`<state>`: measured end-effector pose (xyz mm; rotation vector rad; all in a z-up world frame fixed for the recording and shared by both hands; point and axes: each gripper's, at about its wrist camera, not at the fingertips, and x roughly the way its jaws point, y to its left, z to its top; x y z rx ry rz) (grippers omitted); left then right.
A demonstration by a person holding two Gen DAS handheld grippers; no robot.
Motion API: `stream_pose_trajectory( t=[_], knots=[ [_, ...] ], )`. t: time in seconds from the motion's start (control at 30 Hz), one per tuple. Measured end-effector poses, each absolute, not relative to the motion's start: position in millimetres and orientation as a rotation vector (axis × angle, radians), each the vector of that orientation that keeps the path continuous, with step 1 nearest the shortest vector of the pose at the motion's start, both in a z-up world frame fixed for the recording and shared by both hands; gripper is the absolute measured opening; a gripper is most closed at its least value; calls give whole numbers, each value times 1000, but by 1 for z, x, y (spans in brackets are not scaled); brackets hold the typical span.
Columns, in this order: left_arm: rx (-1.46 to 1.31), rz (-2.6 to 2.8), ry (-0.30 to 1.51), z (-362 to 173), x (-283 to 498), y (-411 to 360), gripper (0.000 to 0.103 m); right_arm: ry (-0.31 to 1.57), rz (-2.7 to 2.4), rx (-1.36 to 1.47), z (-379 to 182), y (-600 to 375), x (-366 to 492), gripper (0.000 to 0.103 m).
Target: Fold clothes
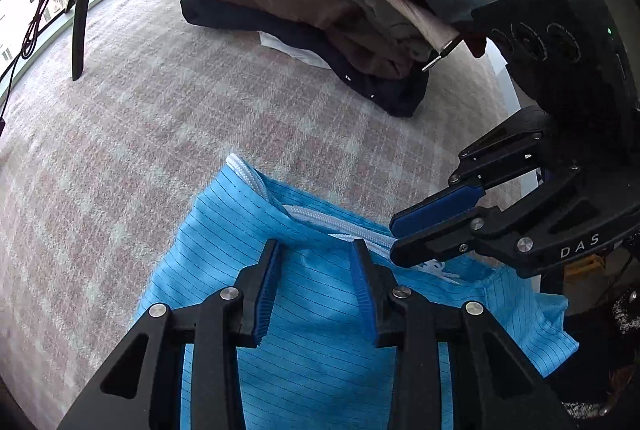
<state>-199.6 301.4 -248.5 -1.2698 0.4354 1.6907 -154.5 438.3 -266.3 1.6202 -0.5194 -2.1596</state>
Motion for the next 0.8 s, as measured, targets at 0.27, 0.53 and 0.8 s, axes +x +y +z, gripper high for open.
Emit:
stream_pose_trajectory(
  t=[0.27,0.53,0.8],
  knots=[
    [-1260,1630,406,-239,-155,299,33,-496,-2211,1617,-258,421,-219,18],
    [-1298,1561,461,-269,-125,305,33,-435,-2134,1711,-279,400,-248,18],
    [-1244,1556,516,-278,-114,316,50,275,-2163,1593,-250,348,-249,7]
  ],
)
